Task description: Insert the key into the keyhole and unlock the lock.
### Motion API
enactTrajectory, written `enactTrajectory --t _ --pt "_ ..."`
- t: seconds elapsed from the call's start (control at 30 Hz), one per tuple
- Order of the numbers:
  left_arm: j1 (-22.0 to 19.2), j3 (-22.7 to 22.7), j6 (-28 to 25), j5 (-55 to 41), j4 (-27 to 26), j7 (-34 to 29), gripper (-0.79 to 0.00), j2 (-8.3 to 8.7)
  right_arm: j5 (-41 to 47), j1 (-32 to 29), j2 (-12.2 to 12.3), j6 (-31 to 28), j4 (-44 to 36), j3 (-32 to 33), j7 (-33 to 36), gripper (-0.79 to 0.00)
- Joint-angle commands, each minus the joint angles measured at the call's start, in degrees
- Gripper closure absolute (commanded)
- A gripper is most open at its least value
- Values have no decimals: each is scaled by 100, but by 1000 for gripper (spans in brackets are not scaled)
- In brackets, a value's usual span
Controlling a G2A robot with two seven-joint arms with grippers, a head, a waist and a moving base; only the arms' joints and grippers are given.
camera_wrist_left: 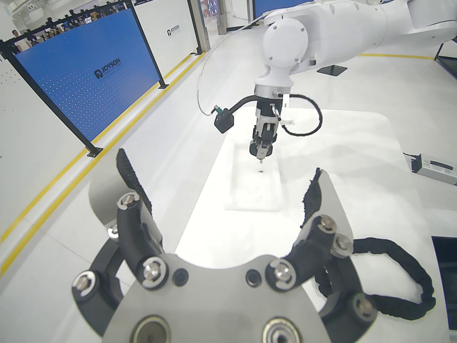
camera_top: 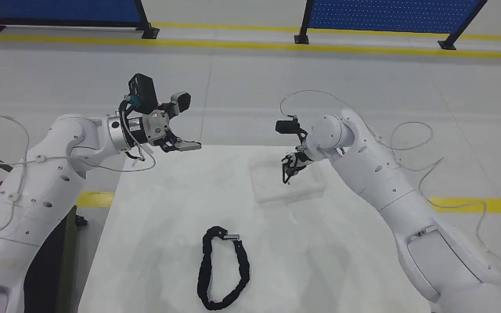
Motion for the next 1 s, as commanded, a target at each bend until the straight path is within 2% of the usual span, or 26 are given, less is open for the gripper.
enactTrajectory --t 0.0,0.3,0.43,0.73,0.87,0.97 --pt "0 0 0 0 0 0 -785 0 142 -163 128 1 -360 307 166 0" --pt "0 0 0 0 0 0 -785 0 864 -1362 756 241 -2291 2083 958 0" --pt "0 0 0 0 0 0 -785 0 1302 -1922 948 392 -3005 2859 1159 0" --pt "0 0 0 0 0 0 -785 0 2634 -2749 1212 568 -3899 4316 1139 0" --pt "0 0 0 0 0 0 -785 0 3103 -2959 1258 567 -4025 4637 1012 0" --pt "0 0 0 0 0 0 -785 0 3103 -2959 1258 567 -4025 4637 1012 0"
